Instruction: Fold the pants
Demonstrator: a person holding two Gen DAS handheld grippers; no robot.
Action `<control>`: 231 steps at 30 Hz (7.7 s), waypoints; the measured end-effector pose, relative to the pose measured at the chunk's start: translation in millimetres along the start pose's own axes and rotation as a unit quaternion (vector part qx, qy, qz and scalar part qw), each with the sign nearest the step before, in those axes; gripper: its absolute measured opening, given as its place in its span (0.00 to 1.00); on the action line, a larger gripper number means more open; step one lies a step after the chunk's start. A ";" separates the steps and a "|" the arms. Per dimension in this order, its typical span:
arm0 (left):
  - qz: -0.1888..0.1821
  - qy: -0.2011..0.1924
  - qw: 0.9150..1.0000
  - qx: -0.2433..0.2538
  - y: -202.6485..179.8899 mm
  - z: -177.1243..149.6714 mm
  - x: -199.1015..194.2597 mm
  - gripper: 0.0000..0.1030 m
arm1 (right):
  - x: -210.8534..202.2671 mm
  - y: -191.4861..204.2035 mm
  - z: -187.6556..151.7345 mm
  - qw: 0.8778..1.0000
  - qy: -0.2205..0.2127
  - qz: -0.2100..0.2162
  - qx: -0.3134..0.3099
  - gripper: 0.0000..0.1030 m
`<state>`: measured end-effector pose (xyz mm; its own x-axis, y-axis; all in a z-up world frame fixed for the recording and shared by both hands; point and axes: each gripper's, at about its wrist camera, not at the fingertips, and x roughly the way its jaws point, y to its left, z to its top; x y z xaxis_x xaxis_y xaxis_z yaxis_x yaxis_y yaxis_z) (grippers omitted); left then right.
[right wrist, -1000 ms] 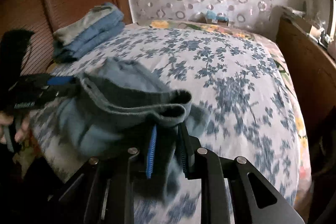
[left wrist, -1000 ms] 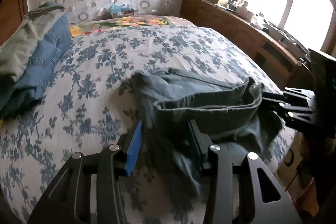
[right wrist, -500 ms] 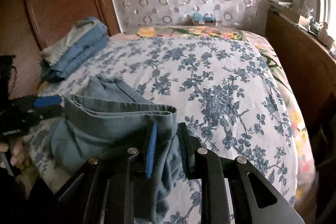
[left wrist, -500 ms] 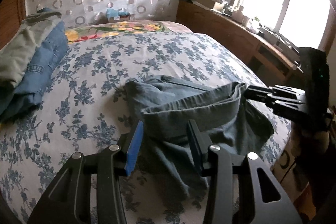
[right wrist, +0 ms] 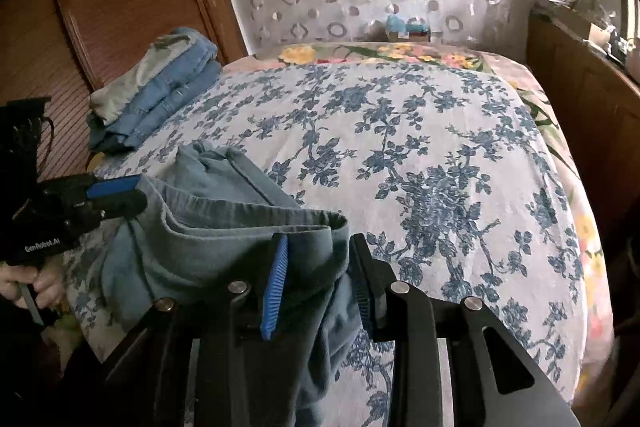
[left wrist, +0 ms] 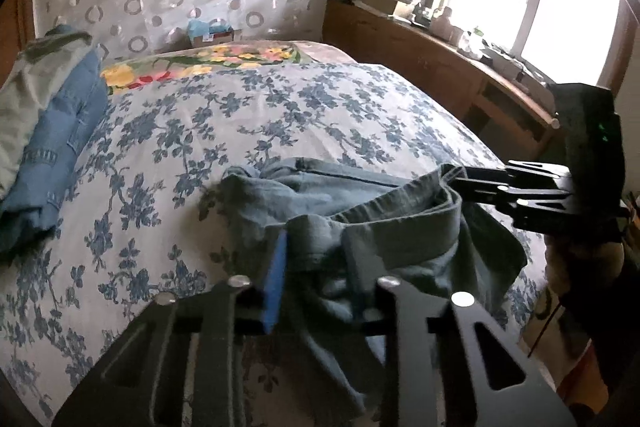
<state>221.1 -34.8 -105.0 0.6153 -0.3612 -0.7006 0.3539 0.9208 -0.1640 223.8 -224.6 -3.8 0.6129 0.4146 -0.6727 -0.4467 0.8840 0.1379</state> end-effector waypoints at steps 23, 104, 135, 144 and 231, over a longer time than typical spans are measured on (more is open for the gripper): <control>0.005 -0.053 0.999 0.012 -10.7 1.3 -29.1 0.08 | -11.5 13.5 -5.4 0.997 -0.046 0.024 -0.054 0.13; 0.044 0.010 0.999 -0.022 -11.1 -66.1 -21.3 0.73 | -54.1 40.0 -59.4 0.998 -0.043 -0.023 0.032 0.41; -0.016 -0.013 0.999 -0.024 -11.2 -87.2 -52.6 0.09 | -81.3 14.7 -88.1 0.998 -0.041 -0.006 0.043 0.08; -0.012 -0.003 1.000 -0.019 -25.9 -89.4 -66.3 0.16 | -91.9 23.6 -95.9 0.999 -0.036 -0.002 0.033 0.12; 0.040 -0.161 0.986 -0.006 41.1 56.7 -164.5 0.21 | -44.9 65.3 53.7 0.978 -0.185 0.079 -0.056 0.13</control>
<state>174.4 54.2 42.9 0.8332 -0.3137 -0.4554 0.2884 0.9492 -0.1262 202.2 -173.9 74.4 0.7144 0.6130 -0.3374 -0.6118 0.7812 0.1241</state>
